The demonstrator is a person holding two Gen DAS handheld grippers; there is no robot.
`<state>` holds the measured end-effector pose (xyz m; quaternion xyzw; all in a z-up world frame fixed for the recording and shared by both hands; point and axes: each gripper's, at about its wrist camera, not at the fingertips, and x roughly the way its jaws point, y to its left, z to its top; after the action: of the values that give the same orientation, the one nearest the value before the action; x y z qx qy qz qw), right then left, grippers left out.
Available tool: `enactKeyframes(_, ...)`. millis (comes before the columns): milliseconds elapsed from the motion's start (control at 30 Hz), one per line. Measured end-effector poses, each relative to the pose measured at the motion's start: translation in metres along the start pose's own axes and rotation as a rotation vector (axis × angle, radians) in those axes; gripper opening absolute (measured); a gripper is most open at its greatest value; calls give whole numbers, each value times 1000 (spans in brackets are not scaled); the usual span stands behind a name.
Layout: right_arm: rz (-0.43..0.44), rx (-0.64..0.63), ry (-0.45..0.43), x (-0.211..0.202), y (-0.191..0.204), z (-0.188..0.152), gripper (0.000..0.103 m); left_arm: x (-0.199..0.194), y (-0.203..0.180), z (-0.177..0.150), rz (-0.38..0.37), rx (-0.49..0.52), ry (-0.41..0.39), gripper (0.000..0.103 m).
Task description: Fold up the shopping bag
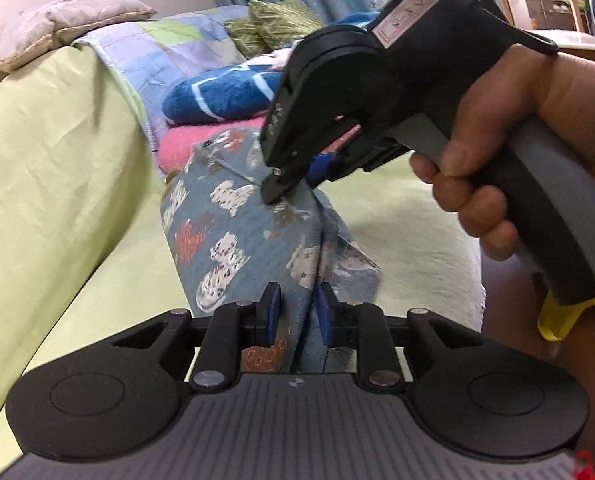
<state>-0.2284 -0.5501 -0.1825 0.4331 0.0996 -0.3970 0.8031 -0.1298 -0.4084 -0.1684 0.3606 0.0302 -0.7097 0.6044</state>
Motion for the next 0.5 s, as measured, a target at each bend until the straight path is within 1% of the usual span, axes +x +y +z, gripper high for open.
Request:
enactKeyframes(33, 1, -1, -3, 1, 1, 0, 10, 0, -2, 0, -4, 6, 6, 27)
enactKeyframes(100, -8, 49, 29, 6, -19, 13, 10, -2, -6, 1, -11, 25, 11, 27)
enactKeyframes(167, 1, 62, 44, 9, -26, 14, 10, -11, -6, 2, -25, 25, 0, 27)
enactKeyframes(267, 9, 45, 58, 11, -28, 15, 10, -29, 8, 7, -40, -20, -30, 28)
enactKeyframes(367, 22, 38, 64, 12, -31, 14, 11, -39, 27, 14, -10, -83, -40, 26)
enactKeyframes(400, 17, 26, 64, 10, -30, 14, 11, -35, 31, 16, -4, -91, -30, 26)
enactKeyframes(467, -4, -11, 61, 5, -27, 15, 11, -22, 33, 19, -8, -72, 6, 25)
enactKeyframes(500, -15, -29, 60, 3, -25, 15, 11, -14, 31, 18, -22, -63, 34, 22)
